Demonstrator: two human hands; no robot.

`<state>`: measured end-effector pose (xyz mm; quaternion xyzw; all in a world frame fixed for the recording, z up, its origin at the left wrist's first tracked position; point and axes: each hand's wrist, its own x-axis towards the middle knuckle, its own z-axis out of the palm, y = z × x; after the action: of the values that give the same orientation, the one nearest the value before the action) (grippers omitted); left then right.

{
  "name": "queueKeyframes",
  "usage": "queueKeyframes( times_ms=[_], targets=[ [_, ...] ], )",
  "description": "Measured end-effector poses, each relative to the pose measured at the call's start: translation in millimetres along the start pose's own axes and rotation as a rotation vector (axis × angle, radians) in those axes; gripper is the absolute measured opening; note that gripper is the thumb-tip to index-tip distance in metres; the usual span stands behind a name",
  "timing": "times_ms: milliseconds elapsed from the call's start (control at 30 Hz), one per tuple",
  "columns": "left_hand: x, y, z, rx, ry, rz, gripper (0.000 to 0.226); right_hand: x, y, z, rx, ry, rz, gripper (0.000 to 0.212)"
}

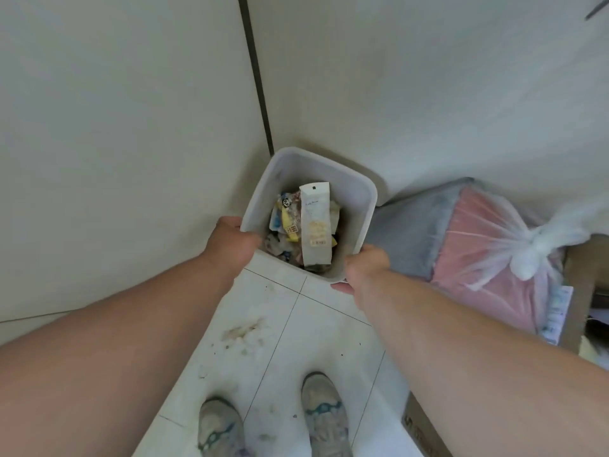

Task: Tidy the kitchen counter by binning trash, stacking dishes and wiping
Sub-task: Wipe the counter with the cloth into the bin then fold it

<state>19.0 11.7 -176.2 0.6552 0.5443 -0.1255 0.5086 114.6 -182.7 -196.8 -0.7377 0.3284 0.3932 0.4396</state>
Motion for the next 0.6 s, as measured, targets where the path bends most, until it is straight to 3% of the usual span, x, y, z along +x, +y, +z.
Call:
queueKeyframes(
  times_ms=[100, 300, 600],
  targets=[
    [-21.1, 1.4, -5.6, 0.039, 0.055, 0.056, 0.021, -19.6, -7.9, -12.6, 0.02, -0.023, -0.035, 0.035],
    [-104.8, 22.5, -41.6, 0.05, 0.122, 0.057, 0.027, -106.4, -39.4, -63.8, -0.045, -0.123, -0.132, 0.026],
    [-311.4, 98.8, -118.4, -0.109, 0.223, 0.032, 0.021, -305.4, -82.1, -163.3, -0.261, -0.144, -0.407, 0.023]
  ],
)
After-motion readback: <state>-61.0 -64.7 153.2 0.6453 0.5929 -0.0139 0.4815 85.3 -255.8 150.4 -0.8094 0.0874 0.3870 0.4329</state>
